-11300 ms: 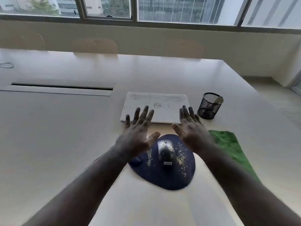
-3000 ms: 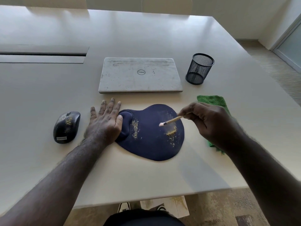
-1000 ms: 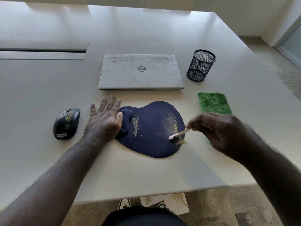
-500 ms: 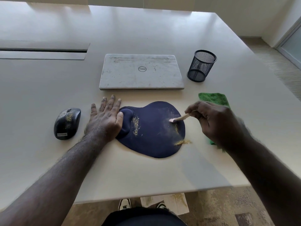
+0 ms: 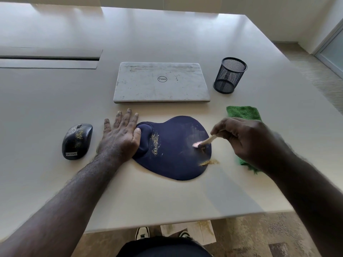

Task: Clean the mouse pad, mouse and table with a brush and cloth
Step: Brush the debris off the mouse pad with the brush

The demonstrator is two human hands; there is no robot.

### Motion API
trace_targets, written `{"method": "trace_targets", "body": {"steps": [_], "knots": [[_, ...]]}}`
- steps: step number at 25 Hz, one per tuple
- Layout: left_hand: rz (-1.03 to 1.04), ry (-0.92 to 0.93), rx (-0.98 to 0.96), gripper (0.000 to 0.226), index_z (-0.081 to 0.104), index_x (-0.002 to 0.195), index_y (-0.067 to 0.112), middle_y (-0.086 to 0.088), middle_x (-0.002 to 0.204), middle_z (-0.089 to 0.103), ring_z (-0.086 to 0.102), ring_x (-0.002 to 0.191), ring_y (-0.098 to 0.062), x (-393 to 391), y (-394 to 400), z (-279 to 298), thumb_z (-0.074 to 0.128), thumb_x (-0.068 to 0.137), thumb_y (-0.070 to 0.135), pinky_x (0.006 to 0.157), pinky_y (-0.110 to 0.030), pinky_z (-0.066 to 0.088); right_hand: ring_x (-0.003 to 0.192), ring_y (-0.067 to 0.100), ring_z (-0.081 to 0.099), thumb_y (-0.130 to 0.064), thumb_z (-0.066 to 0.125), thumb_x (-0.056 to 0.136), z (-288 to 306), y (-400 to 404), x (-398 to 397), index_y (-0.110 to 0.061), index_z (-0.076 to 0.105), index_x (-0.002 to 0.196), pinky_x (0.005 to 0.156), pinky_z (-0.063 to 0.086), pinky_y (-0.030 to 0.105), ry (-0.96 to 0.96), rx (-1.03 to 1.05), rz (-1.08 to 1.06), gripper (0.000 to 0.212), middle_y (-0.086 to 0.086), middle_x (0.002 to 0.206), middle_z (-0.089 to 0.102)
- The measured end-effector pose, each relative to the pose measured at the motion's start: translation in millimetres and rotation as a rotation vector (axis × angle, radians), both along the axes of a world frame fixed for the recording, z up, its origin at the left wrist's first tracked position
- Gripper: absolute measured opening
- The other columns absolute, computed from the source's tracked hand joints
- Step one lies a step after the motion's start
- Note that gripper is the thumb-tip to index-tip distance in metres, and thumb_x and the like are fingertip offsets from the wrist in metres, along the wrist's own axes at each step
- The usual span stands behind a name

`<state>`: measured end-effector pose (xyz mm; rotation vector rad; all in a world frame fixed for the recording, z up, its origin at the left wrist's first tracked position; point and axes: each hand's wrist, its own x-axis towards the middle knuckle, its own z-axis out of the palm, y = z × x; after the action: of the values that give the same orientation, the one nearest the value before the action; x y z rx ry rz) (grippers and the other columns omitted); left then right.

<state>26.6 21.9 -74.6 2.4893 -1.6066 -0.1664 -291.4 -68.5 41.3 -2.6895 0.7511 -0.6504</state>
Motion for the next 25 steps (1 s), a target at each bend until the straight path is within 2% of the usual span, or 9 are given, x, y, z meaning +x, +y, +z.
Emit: {"method": "trace_targets", "body": {"steps": [2,7,9,13,14,18,19,23,25], "knots": [[0.001,0.001,-0.003,0.058,0.007,0.155,0.029,0.006,0.163,-0.004,-0.005,0.149,-0.018,-0.4,-0.3,-0.1,0.021,0.100,0.037,0.118,-0.047,-0.008,0.080,-0.007,0.060,-0.011,0.063,0.093,8.1,-1.7,-2.5,-0.021,0.070,0.099,0.074,0.044,0.003,-0.003,-0.003,0.031,0.014,-0.019,0.088,0.063],[-0.001,0.011,0.005,0.058,0.005,0.155,0.030,0.007,0.163,-0.005,-0.005,0.149,-0.017,-0.1,0.0,1.5,0.020,0.100,0.037,0.118,-0.047,-0.008,0.084,0.012,0.070,-0.010,0.063,0.094,0.8,9.3,13.4,-0.012,0.073,0.104,0.075,0.058,0.035,-0.051,0.004,-0.001,0.014,-0.008,0.101,0.072],[-0.003,0.006,0.004,0.058,0.005,0.155,0.029,0.007,0.163,-0.005,-0.005,0.149,-0.017,-0.1,0.2,1.3,0.020,0.100,0.037,0.118,-0.047,-0.008,0.085,0.010,0.070,-0.009,0.063,0.094,-1.4,10.9,10.7,-0.015,0.072,0.103,0.073,0.058,0.036,-0.012,0.057,0.036,0.014,-0.012,0.100,0.071],[0.005,0.012,-0.003,0.058,0.006,0.155,0.030,0.008,0.163,-0.003,-0.005,0.149,-0.016,-0.4,0.0,0.7,0.021,0.099,0.037,0.118,-0.046,-0.008,0.081,-0.014,0.059,-0.009,0.061,0.093,9.4,4.2,1.0,-0.020,0.069,0.099,0.074,0.044,0.005,-0.016,0.046,0.083,0.015,-0.030,0.088,0.058],[0.002,0.011,-0.002,0.058,0.006,0.155,0.030,0.008,0.163,-0.004,-0.005,0.149,-0.016,-0.2,0.2,0.7,0.020,0.099,0.037,0.118,-0.046,-0.009,0.081,-0.012,0.060,-0.011,0.060,0.094,10.2,4.0,2.8,-0.019,0.070,0.099,0.073,0.045,0.006,-0.036,0.031,0.074,0.013,-0.030,0.088,0.058],[0.000,0.013,0.000,0.057,0.006,0.155,0.030,0.007,0.163,-0.004,-0.005,0.149,-0.017,-1.1,1.1,2.0,0.020,0.100,0.037,0.118,-0.046,-0.009,0.083,0.013,0.070,-0.011,0.062,0.095,0.9,9.2,12.3,-0.011,0.072,0.102,0.072,0.058,0.037,-0.044,0.047,0.033,0.013,-0.015,0.098,0.067],[0.001,0.013,-0.004,0.057,0.007,0.155,0.030,0.007,0.163,-0.004,-0.005,0.149,-0.017,-1.6,1.1,2.2,0.021,0.100,0.037,0.118,-0.046,-0.009,0.083,0.011,0.070,-0.010,0.062,0.094,0.0,9.0,10.6,-0.011,0.072,0.102,0.073,0.058,0.036,-0.022,0.066,0.057,0.013,-0.014,0.098,0.068],[-0.001,0.023,-0.005,0.057,0.007,0.155,0.029,0.007,0.163,-0.005,-0.006,0.149,-0.017,-0.8,0.8,3.0,0.022,0.100,0.036,0.118,-0.046,-0.009,0.082,-0.007,0.062,-0.012,0.060,0.093,10.2,1.4,-4.0,-0.019,0.070,0.099,0.076,0.048,0.008,-0.007,0.065,0.095,0.013,-0.023,0.090,0.063],[-0.004,0.017,-0.002,0.057,0.006,0.155,0.029,0.007,0.163,-0.005,-0.006,0.149,-0.017,-0.6,1.1,3.0,0.021,0.100,0.036,0.118,-0.046,-0.009,0.083,-0.001,0.066,-0.019,0.056,0.099,10.6,0.1,-5.5,-0.016,0.071,0.101,0.076,0.054,0.019,-0.048,0.035,0.052,0.015,-0.016,0.092,0.068]]}}
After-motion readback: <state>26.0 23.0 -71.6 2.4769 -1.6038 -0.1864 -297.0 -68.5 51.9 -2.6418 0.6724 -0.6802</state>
